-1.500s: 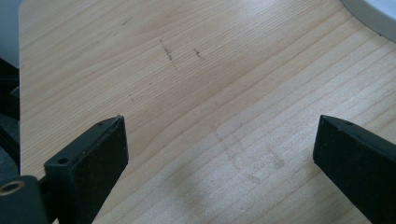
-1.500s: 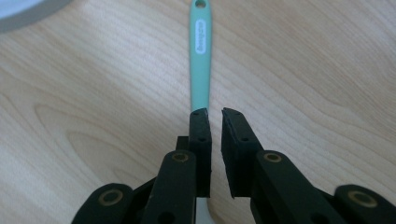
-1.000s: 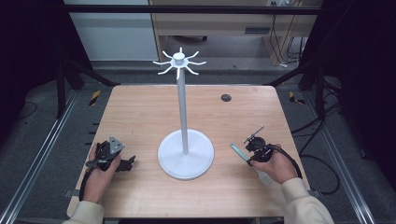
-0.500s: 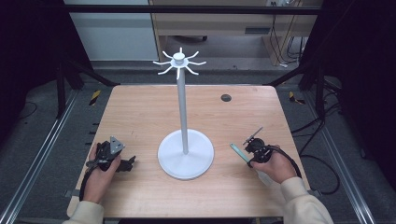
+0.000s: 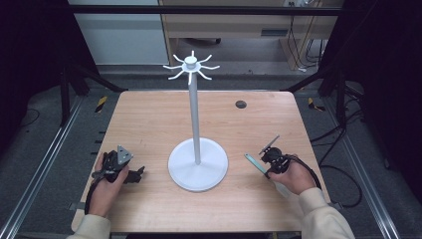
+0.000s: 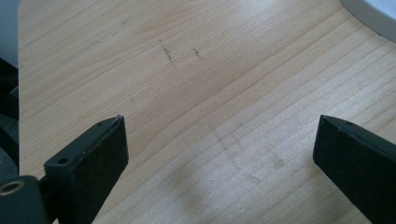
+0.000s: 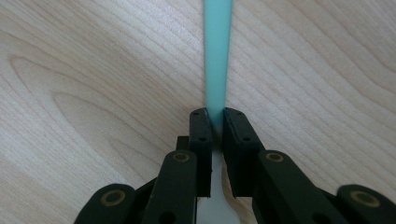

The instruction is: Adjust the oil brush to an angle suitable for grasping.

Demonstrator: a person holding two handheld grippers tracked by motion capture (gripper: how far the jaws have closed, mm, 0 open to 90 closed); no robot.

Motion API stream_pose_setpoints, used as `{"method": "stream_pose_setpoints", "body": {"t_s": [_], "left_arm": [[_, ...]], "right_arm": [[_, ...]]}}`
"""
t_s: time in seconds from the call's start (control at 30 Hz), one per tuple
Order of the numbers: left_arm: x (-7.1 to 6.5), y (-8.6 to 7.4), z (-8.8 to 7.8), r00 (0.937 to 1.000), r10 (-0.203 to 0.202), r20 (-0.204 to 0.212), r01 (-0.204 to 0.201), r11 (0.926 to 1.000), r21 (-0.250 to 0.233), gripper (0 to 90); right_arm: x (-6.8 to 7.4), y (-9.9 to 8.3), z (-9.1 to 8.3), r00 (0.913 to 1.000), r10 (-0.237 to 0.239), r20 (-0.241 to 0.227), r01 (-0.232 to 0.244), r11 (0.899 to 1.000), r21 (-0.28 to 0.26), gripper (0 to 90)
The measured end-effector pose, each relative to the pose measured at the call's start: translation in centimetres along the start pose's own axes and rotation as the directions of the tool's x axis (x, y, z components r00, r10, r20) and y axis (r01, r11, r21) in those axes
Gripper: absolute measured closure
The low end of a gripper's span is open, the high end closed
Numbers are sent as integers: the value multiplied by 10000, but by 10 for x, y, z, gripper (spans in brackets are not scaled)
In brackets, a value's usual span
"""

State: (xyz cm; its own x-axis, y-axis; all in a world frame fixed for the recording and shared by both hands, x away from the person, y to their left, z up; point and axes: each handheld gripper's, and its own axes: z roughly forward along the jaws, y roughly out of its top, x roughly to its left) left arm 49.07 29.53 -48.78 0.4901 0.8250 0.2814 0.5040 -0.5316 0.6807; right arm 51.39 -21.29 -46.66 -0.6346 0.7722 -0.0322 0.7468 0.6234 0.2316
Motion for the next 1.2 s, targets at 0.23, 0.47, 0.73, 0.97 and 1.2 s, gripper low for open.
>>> {"method": "stream_pose_setpoints", "body": {"t_s": [0.23,0.47,0.73,0.97,1.2], "left_arm": [[0,0,0,10000,4,-31,-4,10000,-9,28],[1,-1,0,10000,-20,-80,20,10000,14,28],[3,-2,-1,9998,-155,-101,154,9998,-81,28],[4,-2,-2,9996,-230,-167,229,9997,-88,27],[4,-1,-2,9996,-186,-219,184,9998,-52,27]], "right_arm": [[3,-1,-14,9996,168,-217,-184,9970,-749,825],[7,4,-43,9996,169,-236,-215,9773,-2106,825],[9,11,-70,9979,520,-399,-635,9183,-3907,826],[7,11,-71,9922,1033,-699,-1245,8523,-5080,826],[10,17,-68,9917,1038,-765,-1285,8453,-5186,825]]}}
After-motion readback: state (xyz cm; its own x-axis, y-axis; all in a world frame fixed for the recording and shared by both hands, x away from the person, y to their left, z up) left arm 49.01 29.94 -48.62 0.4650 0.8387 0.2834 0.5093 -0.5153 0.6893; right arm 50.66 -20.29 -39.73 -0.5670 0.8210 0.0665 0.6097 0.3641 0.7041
